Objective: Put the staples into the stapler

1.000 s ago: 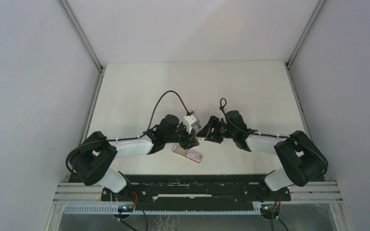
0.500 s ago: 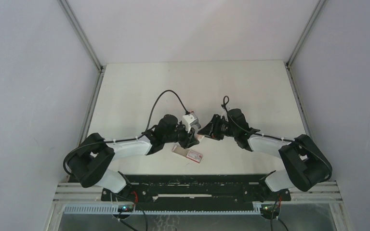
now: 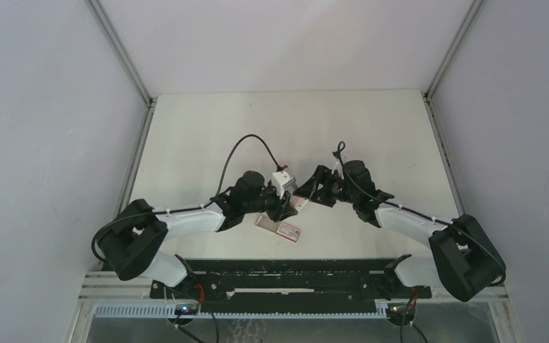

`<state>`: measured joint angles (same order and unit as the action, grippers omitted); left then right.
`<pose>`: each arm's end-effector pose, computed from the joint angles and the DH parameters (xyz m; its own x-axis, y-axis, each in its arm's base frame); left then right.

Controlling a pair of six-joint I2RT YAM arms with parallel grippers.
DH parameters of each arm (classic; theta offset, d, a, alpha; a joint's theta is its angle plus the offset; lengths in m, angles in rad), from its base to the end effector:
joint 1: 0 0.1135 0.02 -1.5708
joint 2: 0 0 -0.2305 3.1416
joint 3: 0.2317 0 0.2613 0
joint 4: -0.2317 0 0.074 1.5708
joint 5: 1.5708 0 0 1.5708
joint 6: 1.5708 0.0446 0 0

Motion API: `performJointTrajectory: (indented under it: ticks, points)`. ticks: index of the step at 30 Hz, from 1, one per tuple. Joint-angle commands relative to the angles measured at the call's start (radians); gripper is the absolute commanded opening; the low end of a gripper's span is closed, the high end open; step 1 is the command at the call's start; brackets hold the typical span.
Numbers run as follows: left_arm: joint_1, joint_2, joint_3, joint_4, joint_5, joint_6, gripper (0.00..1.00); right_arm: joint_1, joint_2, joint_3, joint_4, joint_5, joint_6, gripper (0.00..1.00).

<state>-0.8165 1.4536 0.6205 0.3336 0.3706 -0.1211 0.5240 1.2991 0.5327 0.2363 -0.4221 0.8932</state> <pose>0.2005 -0.2369 0.1392 -0.4339 0.2974 -0.8504 0.8508 0.4458 -0.2782 0.2349 0.1569 0.1444 -0.8685 0.3190 -0.3795 -0.1369 0.5814 0.8020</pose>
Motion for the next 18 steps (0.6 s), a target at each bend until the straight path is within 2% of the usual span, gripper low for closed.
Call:
performJointTrajectory:
  ticks: [1,5,11,13,15,18]
  points:
    - [-0.013,-0.038,-0.010,0.036,0.010,0.010,0.00,-0.013,-0.038,0.026,-0.013,0.017,-0.036,0.66]
    - [-0.018,-0.043,-0.011,0.036,0.005,0.013,0.00,-0.013,-0.030,0.026,-0.016,0.011,-0.036,0.58]
    - [-0.023,-0.048,-0.013,0.036,-0.006,0.015,0.00,-0.008,-0.008,0.026,-0.005,-0.019,-0.036,0.58]
    - [-0.023,-0.048,-0.013,0.036,-0.008,0.016,0.00,-0.006,-0.004,0.026,-0.002,-0.028,-0.037,0.55]
    - [-0.024,-0.049,-0.013,0.036,-0.010,0.015,0.00,-0.004,-0.001,0.026,0.000,-0.033,-0.037,0.47]
    - [-0.024,-0.047,-0.011,0.036,-0.012,0.013,0.00,-0.002,-0.003,0.026,-0.006,-0.028,-0.039,0.26]
